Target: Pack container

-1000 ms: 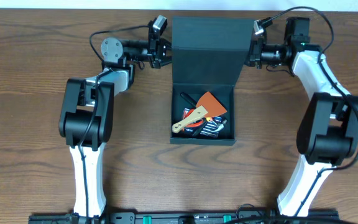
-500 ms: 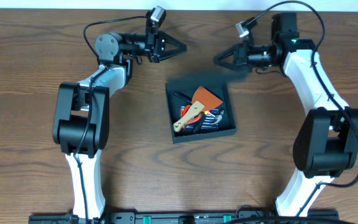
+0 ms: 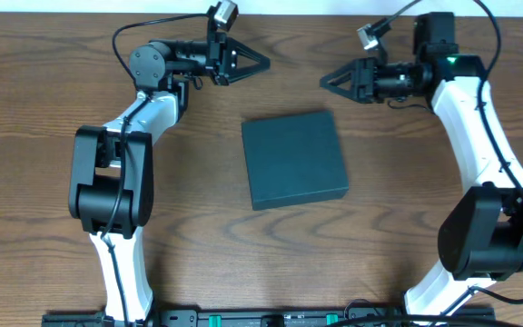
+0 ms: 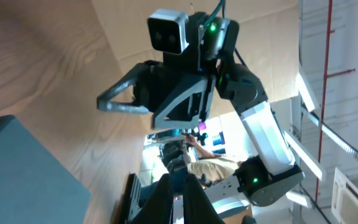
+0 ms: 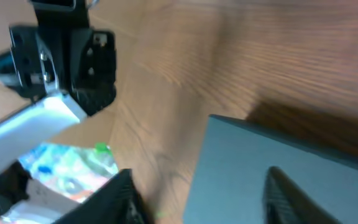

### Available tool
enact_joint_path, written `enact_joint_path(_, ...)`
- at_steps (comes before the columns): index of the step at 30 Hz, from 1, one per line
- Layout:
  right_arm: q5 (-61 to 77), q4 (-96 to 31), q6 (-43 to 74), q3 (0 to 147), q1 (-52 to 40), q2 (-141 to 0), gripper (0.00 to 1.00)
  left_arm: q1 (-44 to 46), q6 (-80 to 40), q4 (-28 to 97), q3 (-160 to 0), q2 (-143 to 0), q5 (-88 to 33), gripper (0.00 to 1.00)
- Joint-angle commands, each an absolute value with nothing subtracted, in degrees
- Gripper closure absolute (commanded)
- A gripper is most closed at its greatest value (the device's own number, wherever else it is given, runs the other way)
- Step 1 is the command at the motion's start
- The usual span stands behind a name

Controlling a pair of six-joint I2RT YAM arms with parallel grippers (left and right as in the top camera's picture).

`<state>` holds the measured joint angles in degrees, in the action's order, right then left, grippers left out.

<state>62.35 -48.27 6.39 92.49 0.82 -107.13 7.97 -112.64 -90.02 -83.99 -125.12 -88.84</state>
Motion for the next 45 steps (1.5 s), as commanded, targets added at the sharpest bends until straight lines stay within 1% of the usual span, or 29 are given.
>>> enact_joint_path(1,62.02,-48.47,2.9,93.49,2.15,-103.42,0.37,5.61,-115.04,-90.91,-84.62,-122.13,-90.04,0.94)
enact_joint_path(3,58.46,-48.38,2.85,93.51,2.48,-101.54,0.31,4.27,-116.16,-90.91,-84.62,-120.79,-90.04,0.94)
enact_joint_path(6,52.47,-48.45,2.87,93.67,2.7,-98.63,0.27,2.0,-118.87,-90.78,-84.62,-119.07,-90.04,0.94)
enact_joint_path(10,45.6,-48.9,2.92,93.67,2.7,-94.45,0.25,-1.04,-119.55,-88.05,-84.62,-117.12,-90.04,0.94)
enact_joint_path(13,41.04,-50.0,3.11,93.67,2.66,-91.5,0.2,-2.9,-119.55,-85.62,-84.62,-116.27,-90.04,0.94)
enact_joint_path(15,38.96,-50.81,3.11,93.67,2.66,-89.69,0.19,-3.62,-119.57,-85.08,-84.62,-115.77,-90.04,0.94)
enact_joint_path(25,26.94,-57.19,3.11,93.67,2.55,-81.17,0.11,-4.03,-119.55,-79.83,-84.62,-107.7,-90.04,0.92)
enact_joint_path(31,24.23,-61.82,2.9,93.67,2.55,-77.54,0.09,-4.49,-119.52,-76.9,-84.62,-101.36,-90.04,0.92)
enact_joint_path(32,23.64,-62.85,2.9,93.67,2.55,-76.86,0.07,-4.64,-119.55,-76.95,-84.62,-100.18,-90.04,0.92)
enact_joint_path(34,22.79,-64.18,2.9,93.67,2.55,-75.9,0.01,-4.95,-119.55,-76.9,-84.62,-98.19,-90.02,0.92)
enact_joint_path(41,22.46,-69.49,2.9,93.67,2.55,-73.34,0.01,-5.45,-119.48,-76.75,-84.62,-90.72,-89.73,0.91)
enact_joint_path(44,22.46,-70.52,2.9,93.67,2.55,-72.99,0.01,-5.45,-119.44,-76.77,-84.62,-88.97,-89.73,0.87)
enact_joint_path(45,22.48,-70.57,2.9,93.67,2.55,-72.99,0.01,-5.45,-119.44,-76.77,-84.62,-88.68,-89.76,0.83)
